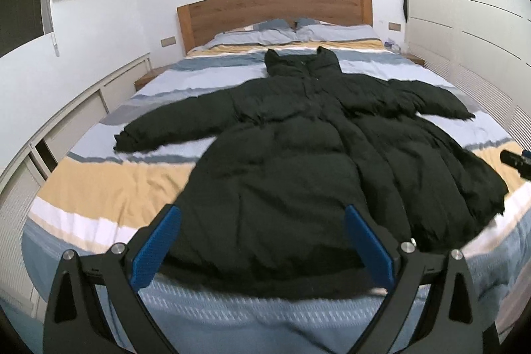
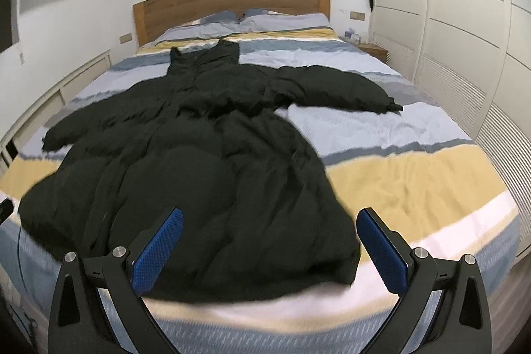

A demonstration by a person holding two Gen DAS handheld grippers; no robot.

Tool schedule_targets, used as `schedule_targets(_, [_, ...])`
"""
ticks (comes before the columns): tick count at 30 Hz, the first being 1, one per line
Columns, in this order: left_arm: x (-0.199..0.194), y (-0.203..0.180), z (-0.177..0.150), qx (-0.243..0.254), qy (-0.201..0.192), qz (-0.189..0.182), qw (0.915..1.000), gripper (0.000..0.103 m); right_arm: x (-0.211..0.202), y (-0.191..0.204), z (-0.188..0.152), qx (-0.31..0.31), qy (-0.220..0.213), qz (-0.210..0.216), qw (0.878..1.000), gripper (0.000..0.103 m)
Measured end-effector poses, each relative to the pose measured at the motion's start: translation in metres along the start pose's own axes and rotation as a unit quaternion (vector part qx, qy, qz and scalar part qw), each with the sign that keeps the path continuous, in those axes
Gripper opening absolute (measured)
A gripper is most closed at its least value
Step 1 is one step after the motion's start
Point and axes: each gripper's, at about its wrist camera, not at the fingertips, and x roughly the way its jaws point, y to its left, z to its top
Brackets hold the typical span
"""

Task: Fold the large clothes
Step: 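Move the right tool down to the cuff of the coat sleeve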

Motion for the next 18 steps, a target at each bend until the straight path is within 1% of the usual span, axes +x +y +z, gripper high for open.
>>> schedule_targets(3, [0.009, 0.003, 0.016, 0.007, -0.004, 0.008, 0.9999, 0.100, 0.022, -0.015, 0.026, 0.010, -0.004, -0.008, 1.000, 0.102])
schedule_targets(6, [0.026, 0.004, 0.031, 0.010, 0.011, 0.006, 0.9999, 0.100, 0.049, -0.033, 0.052, 0.030, -0.001, -0.008, 1.000, 0.102])
schedule_targets(8, [0.039, 0.005, 0.039, 0.005, 0.017, 0.012, 0.9998, 0.100, 0.067, -0.044, 0.065, 0.044, 0.005, -0.007, 0.999, 0.102])
schedule_targets(11, [0.059, 0.007, 0.049, -0.005, 0.030, 0.004, 0.9995, 0.100, 0.106, -0.065, 0.089, 0.070, 0.017, -0.012, 0.997, 0.102])
schedule_targets(14, [0.080, 0.007, 0.059, -0.013, 0.039, 0.009, 0.9991, 0.100, 0.142, -0.083, 0.108, 0.088, 0.026, -0.027, 0.995, 0.102])
schedule_targets(18, [0.109, 0.006, 0.071, -0.012, 0.049, 0.013, 0.9986, 0.100, 0.189, -0.108, 0.128, 0.132, 0.037, -0.020, 0.990, 0.102])
